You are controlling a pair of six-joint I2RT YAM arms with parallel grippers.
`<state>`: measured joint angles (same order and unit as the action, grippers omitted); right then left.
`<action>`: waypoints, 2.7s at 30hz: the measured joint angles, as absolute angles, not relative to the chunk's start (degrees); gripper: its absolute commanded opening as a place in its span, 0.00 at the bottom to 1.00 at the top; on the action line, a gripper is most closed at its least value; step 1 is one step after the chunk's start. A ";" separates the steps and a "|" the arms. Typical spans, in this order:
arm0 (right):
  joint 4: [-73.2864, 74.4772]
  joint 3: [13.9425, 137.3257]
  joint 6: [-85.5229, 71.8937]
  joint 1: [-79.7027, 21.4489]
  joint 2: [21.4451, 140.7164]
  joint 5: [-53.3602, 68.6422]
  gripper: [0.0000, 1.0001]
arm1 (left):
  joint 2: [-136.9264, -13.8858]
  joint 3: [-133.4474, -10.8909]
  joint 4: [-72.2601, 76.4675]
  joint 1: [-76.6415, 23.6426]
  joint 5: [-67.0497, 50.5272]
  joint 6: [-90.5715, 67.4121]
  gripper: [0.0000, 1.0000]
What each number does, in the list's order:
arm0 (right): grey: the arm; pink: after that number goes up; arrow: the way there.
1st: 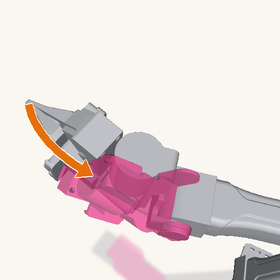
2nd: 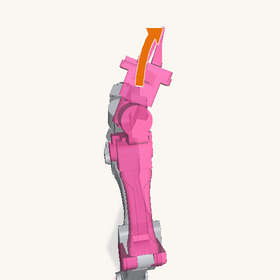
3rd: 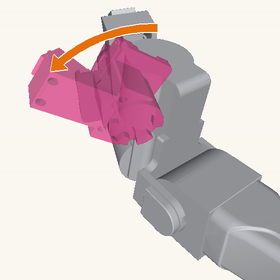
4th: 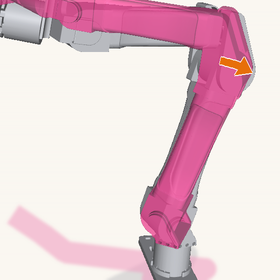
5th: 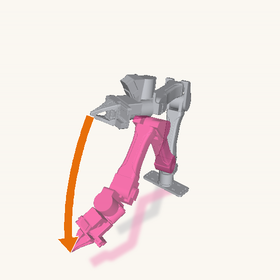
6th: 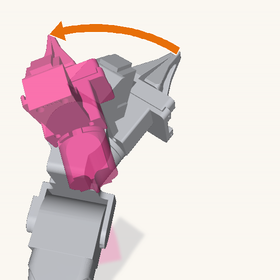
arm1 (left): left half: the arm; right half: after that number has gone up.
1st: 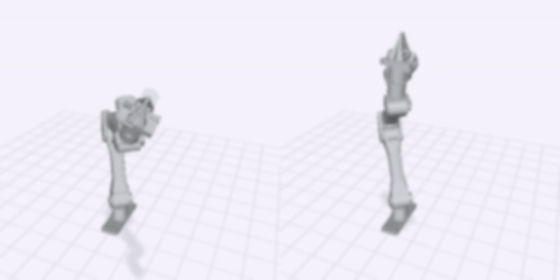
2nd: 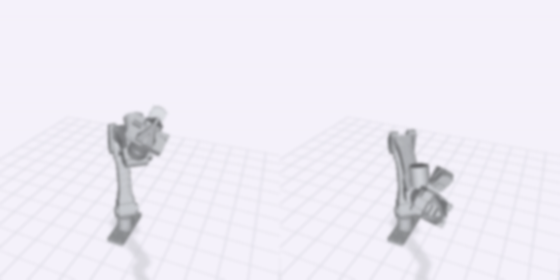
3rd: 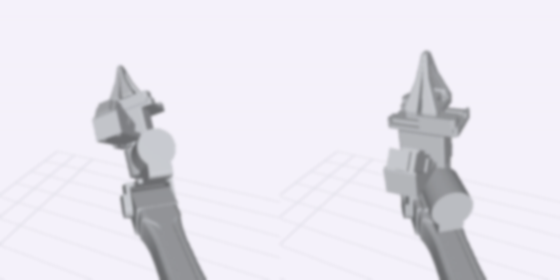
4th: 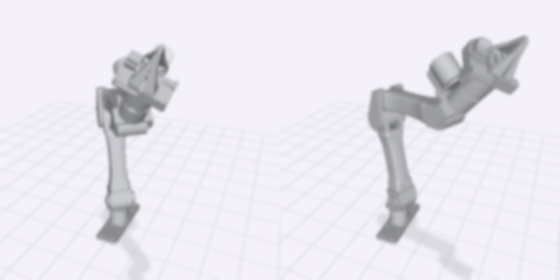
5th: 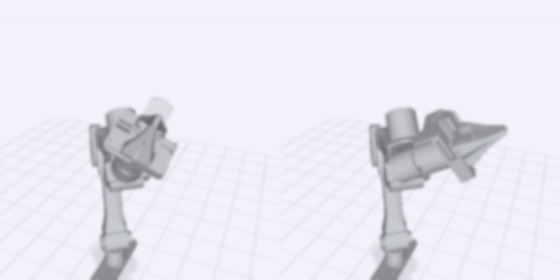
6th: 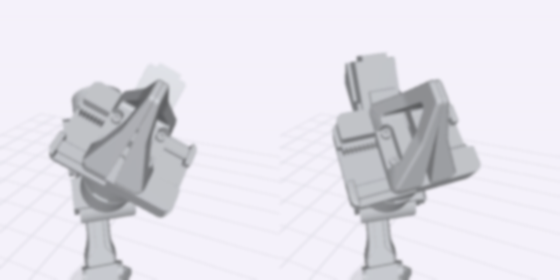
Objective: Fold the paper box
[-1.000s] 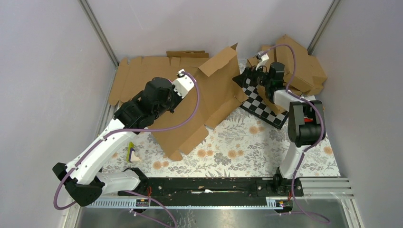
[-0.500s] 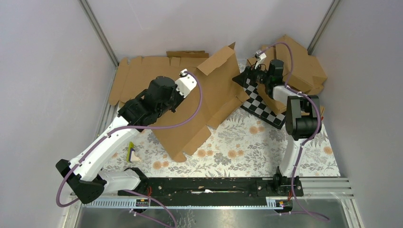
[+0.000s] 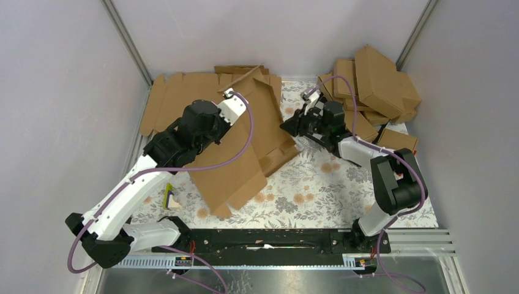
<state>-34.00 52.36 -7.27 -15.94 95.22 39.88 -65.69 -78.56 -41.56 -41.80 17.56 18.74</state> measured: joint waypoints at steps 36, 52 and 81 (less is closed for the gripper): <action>-22.35 43.77 -5.93 -25.04 89.54 23.09 1.00 | -62.54 -74.85 -41.43 -45.04 13.41 27.00 0.00; -15.05 41.91 -2.74 -25.45 86.08 23.07 1.00 | -60.38 -69.52 -35.07 -50.33 17.47 35.09 0.00; -20.99 32.91 0.49 -29.98 81.14 18.11 1.00 | -55.55 -63.26 -30.06 -51.24 18.06 37.91 0.00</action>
<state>-20.99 32.91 0.49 -29.98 81.14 18.11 -55.55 -63.26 -30.06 -51.24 18.06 37.91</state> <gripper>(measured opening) 0.993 0.013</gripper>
